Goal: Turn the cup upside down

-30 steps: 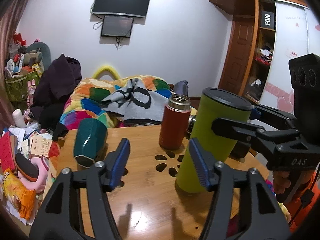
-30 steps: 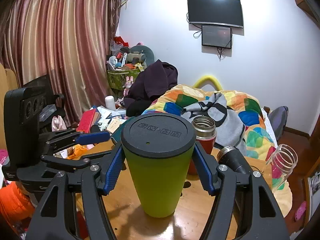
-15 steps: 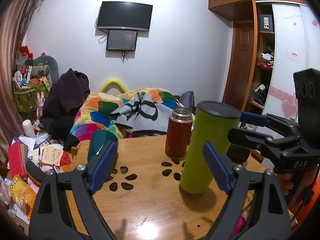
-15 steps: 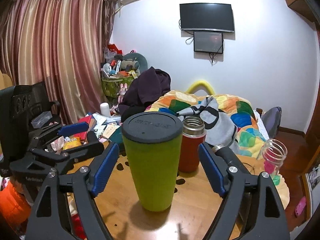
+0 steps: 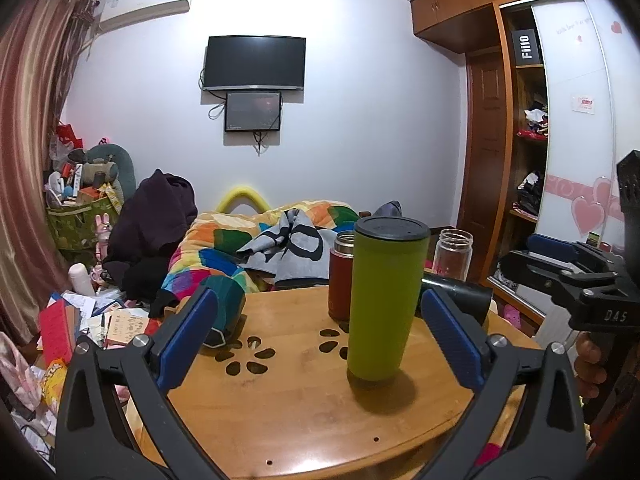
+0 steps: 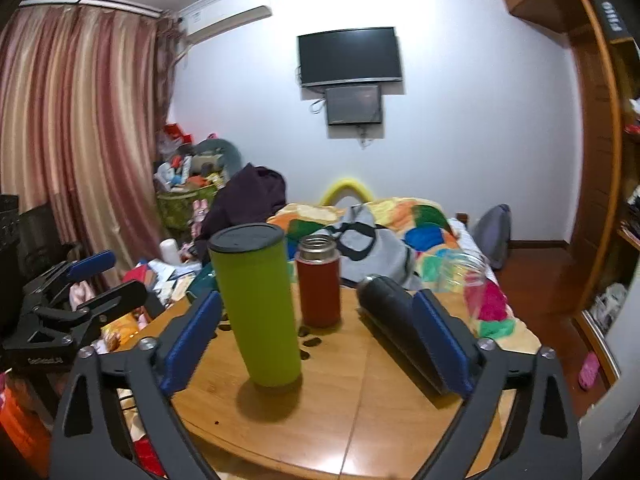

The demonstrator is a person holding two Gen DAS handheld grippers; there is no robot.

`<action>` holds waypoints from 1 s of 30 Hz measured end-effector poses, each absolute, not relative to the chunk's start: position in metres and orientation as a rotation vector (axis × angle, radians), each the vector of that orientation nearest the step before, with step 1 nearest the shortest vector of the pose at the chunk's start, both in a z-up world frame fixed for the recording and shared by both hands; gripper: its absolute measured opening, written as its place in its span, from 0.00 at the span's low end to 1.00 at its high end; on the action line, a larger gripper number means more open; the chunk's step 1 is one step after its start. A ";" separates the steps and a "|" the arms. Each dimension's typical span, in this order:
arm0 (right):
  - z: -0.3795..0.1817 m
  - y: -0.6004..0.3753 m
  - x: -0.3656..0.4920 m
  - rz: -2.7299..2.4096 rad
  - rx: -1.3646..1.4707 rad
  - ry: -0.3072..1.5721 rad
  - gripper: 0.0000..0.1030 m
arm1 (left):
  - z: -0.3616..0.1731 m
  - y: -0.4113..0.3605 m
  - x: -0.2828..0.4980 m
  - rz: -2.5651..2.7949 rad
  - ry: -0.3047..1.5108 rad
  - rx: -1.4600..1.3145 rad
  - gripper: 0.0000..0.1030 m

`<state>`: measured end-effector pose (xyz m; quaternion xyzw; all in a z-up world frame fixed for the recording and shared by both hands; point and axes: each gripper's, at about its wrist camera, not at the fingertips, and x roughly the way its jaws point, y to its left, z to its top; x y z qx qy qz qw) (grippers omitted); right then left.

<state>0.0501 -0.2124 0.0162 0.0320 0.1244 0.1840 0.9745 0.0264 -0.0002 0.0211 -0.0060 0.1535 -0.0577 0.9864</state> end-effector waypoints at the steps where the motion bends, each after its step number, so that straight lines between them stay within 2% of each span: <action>1: 0.015 -0.214 0.047 0.356 0.065 0.248 0.97 | 0.020 -0.001 0.024 -0.108 0.308 -0.012 1.00; 4: 0.013 -0.216 0.038 0.324 0.070 0.248 1.00 | 0.017 -0.004 0.020 -0.100 0.316 -0.015 1.00; 30: -0.004 -0.215 0.027 0.280 0.083 0.270 1.00 | 0.010 -0.011 0.013 -0.075 0.313 -0.017 1.00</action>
